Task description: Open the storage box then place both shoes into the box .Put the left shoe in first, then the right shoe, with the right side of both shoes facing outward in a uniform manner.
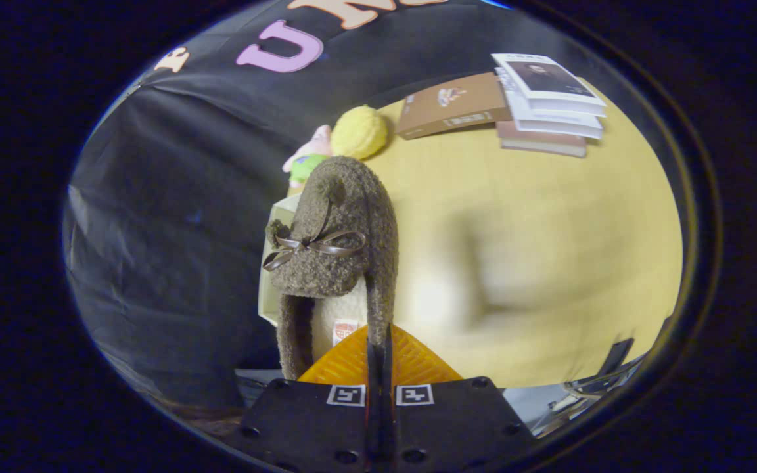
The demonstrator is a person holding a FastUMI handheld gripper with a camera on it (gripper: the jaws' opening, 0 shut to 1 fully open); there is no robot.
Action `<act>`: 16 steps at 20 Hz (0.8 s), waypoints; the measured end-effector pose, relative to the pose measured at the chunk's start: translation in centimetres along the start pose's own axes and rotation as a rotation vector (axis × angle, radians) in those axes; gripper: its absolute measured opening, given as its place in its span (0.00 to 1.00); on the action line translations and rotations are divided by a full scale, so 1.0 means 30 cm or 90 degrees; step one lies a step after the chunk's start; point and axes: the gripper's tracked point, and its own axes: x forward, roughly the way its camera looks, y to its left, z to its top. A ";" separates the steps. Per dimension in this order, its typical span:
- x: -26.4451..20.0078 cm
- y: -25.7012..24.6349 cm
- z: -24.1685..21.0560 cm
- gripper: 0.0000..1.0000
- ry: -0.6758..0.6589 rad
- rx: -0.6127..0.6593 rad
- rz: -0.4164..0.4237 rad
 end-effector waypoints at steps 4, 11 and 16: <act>0.065 0.206 -0.003 0.03 0.018 -0.007 0.045; 0.331 0.420 -0.015 0.03 0.039 0.028 0.040; 0.494 0.380 -0.058 0.04 0.042 0.031 -0.058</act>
